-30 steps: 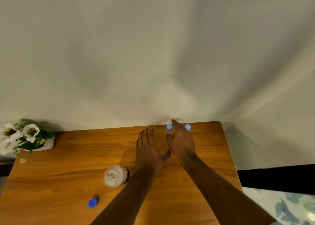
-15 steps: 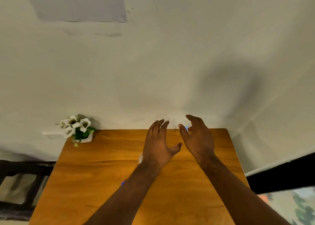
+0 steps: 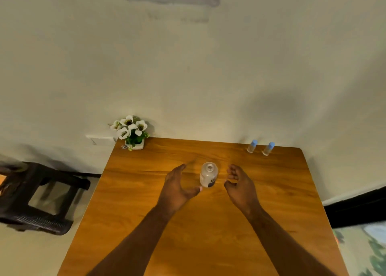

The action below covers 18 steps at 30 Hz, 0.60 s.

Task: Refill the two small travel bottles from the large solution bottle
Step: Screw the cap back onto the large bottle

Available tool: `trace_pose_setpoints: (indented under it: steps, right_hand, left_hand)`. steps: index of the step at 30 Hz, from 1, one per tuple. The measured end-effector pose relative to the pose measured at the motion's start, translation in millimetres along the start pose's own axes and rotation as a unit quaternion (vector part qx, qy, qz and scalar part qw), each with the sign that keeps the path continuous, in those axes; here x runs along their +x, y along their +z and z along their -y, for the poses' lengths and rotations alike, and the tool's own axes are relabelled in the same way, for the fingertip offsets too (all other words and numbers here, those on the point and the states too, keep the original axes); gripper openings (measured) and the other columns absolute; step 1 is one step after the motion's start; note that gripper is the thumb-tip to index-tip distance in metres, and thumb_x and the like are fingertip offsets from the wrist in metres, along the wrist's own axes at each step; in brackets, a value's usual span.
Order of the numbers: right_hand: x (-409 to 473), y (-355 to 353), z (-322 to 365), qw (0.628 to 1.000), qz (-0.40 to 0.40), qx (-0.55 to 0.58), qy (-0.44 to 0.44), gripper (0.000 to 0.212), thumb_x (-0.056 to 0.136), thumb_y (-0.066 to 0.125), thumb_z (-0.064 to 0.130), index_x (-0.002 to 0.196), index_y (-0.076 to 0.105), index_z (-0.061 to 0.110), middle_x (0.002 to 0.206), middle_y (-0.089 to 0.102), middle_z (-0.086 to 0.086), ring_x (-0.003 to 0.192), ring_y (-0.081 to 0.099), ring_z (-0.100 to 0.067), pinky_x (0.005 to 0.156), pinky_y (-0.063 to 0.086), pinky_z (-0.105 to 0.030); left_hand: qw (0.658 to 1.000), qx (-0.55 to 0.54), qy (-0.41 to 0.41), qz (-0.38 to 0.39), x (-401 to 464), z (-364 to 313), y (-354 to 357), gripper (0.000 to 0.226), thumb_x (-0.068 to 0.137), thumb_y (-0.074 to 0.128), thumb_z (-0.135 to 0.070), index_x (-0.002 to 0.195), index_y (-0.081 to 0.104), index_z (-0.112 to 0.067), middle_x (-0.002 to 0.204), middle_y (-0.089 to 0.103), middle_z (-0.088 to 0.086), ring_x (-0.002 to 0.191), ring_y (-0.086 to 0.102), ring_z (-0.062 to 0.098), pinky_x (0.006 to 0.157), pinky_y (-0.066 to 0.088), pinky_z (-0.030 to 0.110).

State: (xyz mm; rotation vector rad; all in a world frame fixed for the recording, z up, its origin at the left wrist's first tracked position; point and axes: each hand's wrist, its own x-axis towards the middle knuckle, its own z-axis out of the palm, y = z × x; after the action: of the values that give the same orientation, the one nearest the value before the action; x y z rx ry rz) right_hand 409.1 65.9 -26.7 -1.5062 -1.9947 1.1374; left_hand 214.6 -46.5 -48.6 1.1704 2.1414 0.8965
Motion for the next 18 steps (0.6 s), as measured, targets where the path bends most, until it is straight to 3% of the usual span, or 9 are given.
trace_pose_setpoints:
  steps: [5,9,12,16,18]
  right_hand:
    - [-5,4,-25,1.0,-0.004,0.0,0.016,0.057,0.088,0.07,0.013,0.141,0.048,0.019,0.13,0.061,0.003,0.112,0.058,-0.011,0.091,0.054,-0.032]
    - [-6,-4,-42,1.0,-0.001,0.0,0.024,0.056,0.089,0.068,0.011,0.141,0.049,0.02,0.126,0.06,0.008,0.111,0.059,-0.009,0.088,0.054,-0.027]
    - [-4,-8,-52,1.0,0.009,-0.008,0.023,0.056,0.089,0.068,0.01,0.141,0.049,0.02,0.127,0.06,0.008,0.11,0.058,-0.007,0.086,0.053,-0.023]
    - [-1,-8,-59,1.0,0.016,-0.022,0.016,0.056,0.09,0.068,0.011,0.142,0.048,0.02,0.127,0.06,0.009,0.11,0.058,-0.006,0.085,0.053,-0.022]
    - [0,-7,-59,0.999,0.019,-0.028,0.011,0.056,0.09,0.068,0.011,0.141,0.048,0.019,0.127,0.059,0.009,0.109,0.058,-0.005,0.085,0.054,-0.024]
  left_hand:
    - [0.998,-0.049,-0.018,0.031,21,-2,40,0.103,0.065,0.09,-0.05,0.151,0.039,-0.024,0.154,0.045,-0.002,0.142,0.038,0.02,0.112,0.038,0.035]
    - [0.992,-0.119,-0.018,0.032,45,-5,70,0.097,0.059,0.096,-0.04,0.141,0.05,-0.018,0.136,0.059,-0.001,0.127,0.055,0.02,0.1,0.049,0.03]
    - [0.988,-0.149,-0.019,0.022,54,-9,84,0.097,0.06,0.098,-0.029,0.142,0.048,-0.014,0.133,0.06,0.003,0.122,0.055,0.018,0.101,0.051,0.03]
    - [0.984,-0.178,-0.028,0.004,62,-7,95,0.074,0.065,0.095,-0.02,0.126,0.053,-0.022,0.119,0.061,-0.004,0.113,0.058,0.016,0.086,0.046,0.01]
    - [0.982,-0.187,-0.024,-0.002,63,-6,95,0.069,0.066,0.095,-0.019,0.122,0.054,-0.025,0.115,0.063,-0.003,0.11,0.061,0.02,0.083,0.048,0.012]
